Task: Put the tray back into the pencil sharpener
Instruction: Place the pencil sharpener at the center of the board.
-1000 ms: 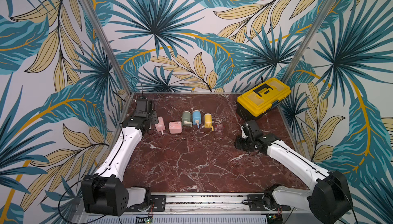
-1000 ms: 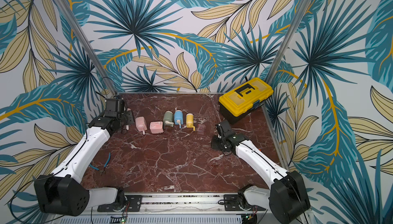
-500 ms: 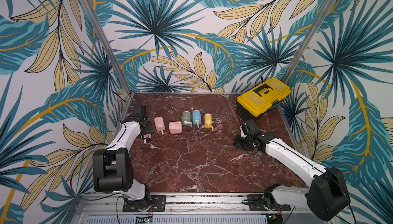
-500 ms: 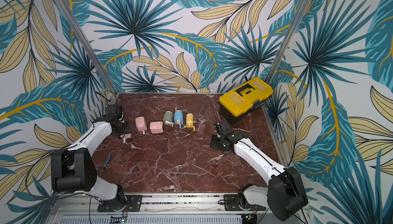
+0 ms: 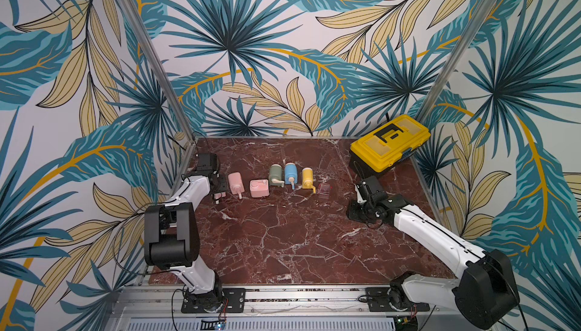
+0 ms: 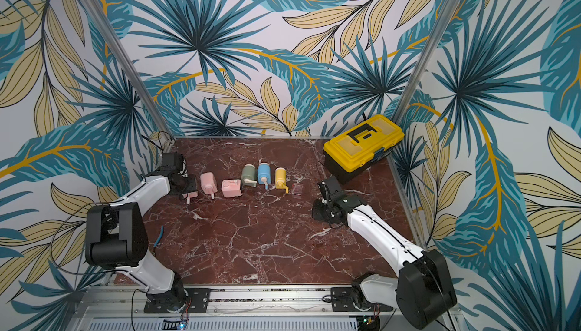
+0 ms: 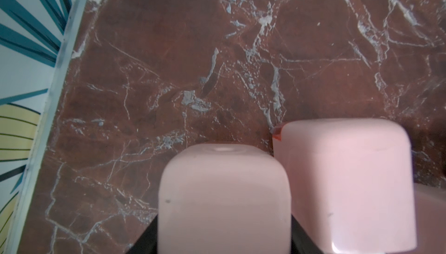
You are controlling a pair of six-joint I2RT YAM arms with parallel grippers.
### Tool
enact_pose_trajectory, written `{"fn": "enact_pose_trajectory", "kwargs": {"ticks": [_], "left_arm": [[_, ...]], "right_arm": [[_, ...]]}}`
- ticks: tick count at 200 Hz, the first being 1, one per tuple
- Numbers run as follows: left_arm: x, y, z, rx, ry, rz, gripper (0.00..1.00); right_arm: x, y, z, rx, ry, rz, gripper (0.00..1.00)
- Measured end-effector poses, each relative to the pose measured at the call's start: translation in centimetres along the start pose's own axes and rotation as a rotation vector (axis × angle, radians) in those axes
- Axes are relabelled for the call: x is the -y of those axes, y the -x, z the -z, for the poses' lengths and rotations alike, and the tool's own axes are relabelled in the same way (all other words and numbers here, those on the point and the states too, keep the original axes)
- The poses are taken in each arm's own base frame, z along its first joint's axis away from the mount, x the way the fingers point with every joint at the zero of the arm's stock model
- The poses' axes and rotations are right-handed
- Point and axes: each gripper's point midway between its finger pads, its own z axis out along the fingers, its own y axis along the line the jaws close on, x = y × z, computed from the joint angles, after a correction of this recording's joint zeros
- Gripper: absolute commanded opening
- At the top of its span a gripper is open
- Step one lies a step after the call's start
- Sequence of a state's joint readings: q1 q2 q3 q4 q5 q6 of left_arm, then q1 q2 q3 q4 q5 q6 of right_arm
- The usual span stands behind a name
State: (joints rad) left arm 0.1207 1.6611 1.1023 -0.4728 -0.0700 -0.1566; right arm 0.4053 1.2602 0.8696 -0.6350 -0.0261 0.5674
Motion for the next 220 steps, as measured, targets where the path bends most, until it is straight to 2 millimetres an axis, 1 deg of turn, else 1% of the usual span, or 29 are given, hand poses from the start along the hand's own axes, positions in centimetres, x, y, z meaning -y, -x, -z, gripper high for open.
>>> {"fn": "enact_pose_trajectory", "kwargs": {"ticks": [30, 56, 74, 94, 111, 142, 162, 186, 200, 220], "left_arm": [[-0.2, 0.4, -0.8, 0.015, 0.0, 0.01, 0.1], [-0.4, 0.2, -1.6, 0.011, 0.003, 0.021, 0.22], [-0.5, -0.3, -2.2, -0.002, 0.005, 0.025, 0.33], [-0.5, -0.4, -2.4, -0.001, -0.002, 0.031, 0.51], [-0.4, -0.4, -2.5, 0.002, -0.005, 0.032, 0.62], [-0.5, -0.5, -2.6, 0.002, -0.005, 0.036, 0.76], [-0.6, -0.6, -2.5, 0.005, 0.003, 0.04, 0.82], [-1.0, -0.4, -1.6, 0.027, 0.012, 0.048, 0.84], [-1.2, 0.1, -0.5, 0.059, 0.015, 0.051, 0.84], [-1.4, 1.1, 2.1, 0.13, 0.014, 0.06, 0.84]], "right_arm": [[0.0, -0.1, 0.0, -0.003, -0.002, 0.0, 0.27], [0.0, 0.0, 0.1, -0.003, -0.002, 0.0, 0.27], [0.0, 0.0, 0.2, -0.003, -0.002, 0.001, 0.27], [0.0, 0.1, 0.2, -0.003, -0.003, 0.0, 0.27], [0.0, 0.1, 0.2, -0.002, -0.003, -0.001, 0.28], [-0.1, 0.3, 0.4, 0.001, -0.001, 0.003, 0.28], [-0.2, 0.5, 0.5, 0.007, 0.003, 0.006, 0.3], [-0.3, 0.5, 0.6, 0.006, 0.002, 0.013, 0.3], [-0.3, 0.6, 0.7, 0.008, 0.003, 0.019, 0.31], [-0.4, 0.7, 0.8, 0.011, 0.005, 0.027, 0.31]]}}
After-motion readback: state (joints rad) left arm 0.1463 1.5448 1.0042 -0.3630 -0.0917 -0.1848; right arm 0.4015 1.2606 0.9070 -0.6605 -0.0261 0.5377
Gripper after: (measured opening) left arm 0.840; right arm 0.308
